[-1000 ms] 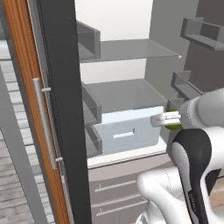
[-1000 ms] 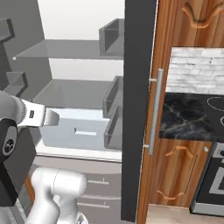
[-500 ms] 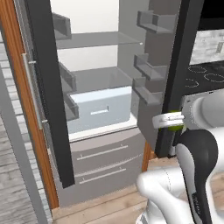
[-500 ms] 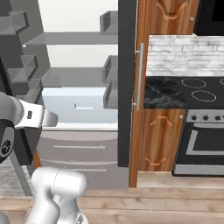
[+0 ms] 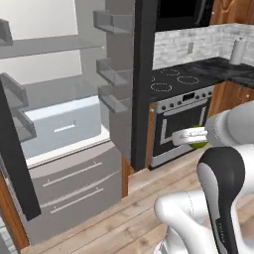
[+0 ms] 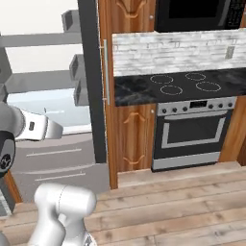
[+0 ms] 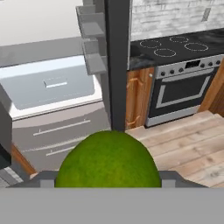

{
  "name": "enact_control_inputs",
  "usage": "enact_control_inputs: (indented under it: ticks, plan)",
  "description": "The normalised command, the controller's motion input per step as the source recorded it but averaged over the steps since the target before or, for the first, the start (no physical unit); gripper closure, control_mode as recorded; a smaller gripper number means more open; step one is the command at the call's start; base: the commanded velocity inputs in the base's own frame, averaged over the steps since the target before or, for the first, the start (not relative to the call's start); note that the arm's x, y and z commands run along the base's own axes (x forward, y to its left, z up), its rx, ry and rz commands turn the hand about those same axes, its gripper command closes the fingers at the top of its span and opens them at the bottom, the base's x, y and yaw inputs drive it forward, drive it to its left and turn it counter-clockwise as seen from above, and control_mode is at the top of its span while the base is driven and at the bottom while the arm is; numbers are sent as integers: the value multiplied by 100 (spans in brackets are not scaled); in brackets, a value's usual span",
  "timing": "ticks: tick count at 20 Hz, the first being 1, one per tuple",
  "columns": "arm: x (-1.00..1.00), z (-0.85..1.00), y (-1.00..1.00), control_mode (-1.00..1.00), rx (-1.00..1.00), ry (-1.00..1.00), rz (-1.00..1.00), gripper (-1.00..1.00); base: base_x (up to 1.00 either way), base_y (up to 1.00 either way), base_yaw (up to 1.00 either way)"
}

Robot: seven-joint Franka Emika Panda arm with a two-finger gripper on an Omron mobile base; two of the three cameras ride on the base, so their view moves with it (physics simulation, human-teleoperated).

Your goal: Grab the lemon and lime from the fridge, place them in the blender, close the lid, and turn on the blender to create a marinade.

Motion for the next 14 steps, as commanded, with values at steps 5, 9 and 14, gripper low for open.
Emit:
enact_control_inputs:
  ticks: [5, 9, 14]
  plan:
    - [0, 0, 0, 100, 0, 0, 0, 100, -14, -88, -43]
    - [0, 0, 0, 100, 0, 0, 0, 100, -2, -94, -48]
    - [0, 0, 0, 100, 0, 0, 0, 100, 10, -91, -59]
